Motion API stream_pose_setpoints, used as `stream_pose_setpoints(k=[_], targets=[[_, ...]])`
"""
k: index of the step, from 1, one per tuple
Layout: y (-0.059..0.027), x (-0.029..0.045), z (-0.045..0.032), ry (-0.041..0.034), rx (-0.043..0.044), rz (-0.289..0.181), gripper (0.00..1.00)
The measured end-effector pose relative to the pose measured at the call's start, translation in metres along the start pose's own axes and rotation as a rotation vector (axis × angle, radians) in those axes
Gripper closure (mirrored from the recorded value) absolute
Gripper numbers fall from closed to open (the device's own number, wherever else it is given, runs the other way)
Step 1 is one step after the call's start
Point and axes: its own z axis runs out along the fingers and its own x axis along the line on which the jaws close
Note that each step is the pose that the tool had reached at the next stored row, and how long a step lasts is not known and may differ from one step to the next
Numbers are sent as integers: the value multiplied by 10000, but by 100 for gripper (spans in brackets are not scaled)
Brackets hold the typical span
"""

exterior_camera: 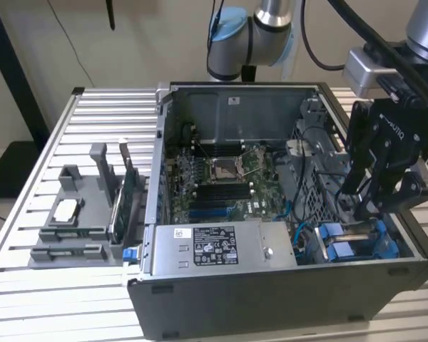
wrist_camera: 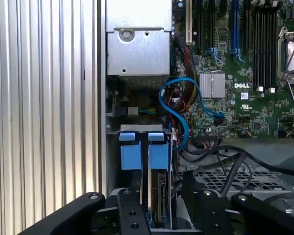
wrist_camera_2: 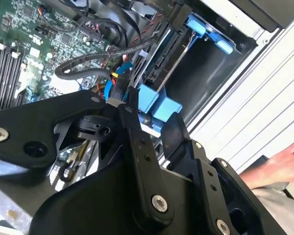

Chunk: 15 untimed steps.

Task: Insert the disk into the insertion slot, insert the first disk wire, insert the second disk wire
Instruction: 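Insert the disk into the insertion slot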

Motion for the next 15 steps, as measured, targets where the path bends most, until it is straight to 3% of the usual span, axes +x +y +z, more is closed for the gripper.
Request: stream_pose_setpoints(k=[15], targets=[[1, -23, -9, 1, 0, 0, 54]])
